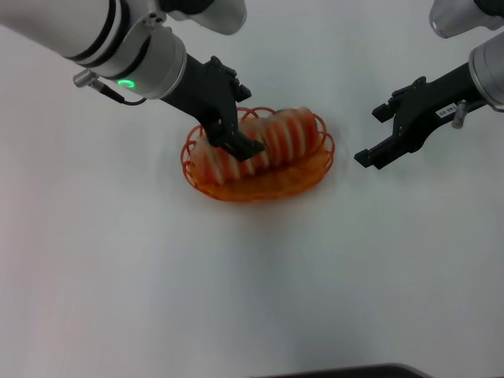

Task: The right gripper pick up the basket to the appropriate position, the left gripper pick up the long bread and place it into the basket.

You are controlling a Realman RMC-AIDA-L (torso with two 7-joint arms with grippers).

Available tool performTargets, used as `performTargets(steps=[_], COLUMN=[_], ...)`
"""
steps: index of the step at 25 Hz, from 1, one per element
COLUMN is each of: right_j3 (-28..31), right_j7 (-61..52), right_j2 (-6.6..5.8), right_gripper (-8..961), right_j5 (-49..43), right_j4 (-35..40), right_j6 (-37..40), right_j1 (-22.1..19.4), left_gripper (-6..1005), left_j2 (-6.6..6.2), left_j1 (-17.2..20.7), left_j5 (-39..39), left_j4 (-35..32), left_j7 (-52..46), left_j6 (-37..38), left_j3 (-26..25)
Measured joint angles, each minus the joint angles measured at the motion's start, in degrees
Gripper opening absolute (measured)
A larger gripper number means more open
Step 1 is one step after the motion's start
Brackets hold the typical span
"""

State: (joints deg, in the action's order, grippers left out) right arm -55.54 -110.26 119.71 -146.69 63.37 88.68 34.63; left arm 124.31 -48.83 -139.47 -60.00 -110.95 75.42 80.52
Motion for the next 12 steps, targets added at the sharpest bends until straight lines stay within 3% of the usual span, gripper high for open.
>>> performTargets(steps=[5,9,12], right_j3=[0.00,0.00,0.01], right_j7=[-0.04,-0.02,-0.01], right_j2=[0.00,-0.01,-0.06], right_gripper=[945,945,945], right_j5=[-0.01,-0.01,0.00], right_j4=[0.00,0.00,0.00], right_j6=[0.00,0.00,0.00], right_j1=[0.00,-0.05,-0.27], left_gripper=[843,912,946], left_j2=[-0.22,-0.69,-2.25], left_j1=[0.58,1.46,2.79], left_j5=[3.91,7.70,10.82], left_j4=[-2.18,-3.71,-3.01], left_j7=[0.65,3.92,7.30], left_j6=[3.53,11.63,18.70], left_j3=[-6.24,-19.59,-31.80])
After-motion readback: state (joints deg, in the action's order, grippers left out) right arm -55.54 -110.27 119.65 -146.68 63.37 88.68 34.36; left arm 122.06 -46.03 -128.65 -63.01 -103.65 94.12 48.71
